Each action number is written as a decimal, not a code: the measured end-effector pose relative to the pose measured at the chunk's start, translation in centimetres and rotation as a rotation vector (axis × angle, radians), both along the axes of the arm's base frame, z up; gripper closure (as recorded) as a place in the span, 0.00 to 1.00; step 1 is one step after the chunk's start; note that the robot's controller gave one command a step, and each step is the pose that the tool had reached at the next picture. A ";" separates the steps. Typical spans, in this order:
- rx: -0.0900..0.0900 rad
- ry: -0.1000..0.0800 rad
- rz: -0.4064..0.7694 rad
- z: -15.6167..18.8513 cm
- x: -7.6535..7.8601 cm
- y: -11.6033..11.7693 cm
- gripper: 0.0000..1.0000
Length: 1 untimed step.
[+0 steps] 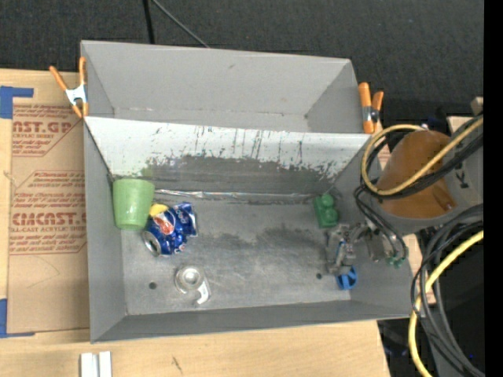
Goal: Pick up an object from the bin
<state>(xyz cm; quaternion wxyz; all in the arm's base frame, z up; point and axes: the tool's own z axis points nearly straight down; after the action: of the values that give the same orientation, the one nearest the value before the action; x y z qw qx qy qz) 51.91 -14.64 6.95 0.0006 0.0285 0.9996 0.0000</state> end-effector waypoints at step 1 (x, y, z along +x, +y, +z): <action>-0.003 -0.004 0.340 7.3 -0.9 -0.5 1.00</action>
Offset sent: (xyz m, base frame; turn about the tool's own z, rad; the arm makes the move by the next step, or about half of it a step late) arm -0.0100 -0.0050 0.0714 -0.3393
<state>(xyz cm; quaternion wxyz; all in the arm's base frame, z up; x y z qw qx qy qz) 51.06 -15.13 14.25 0.0027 -0.1412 0.9900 -0.0012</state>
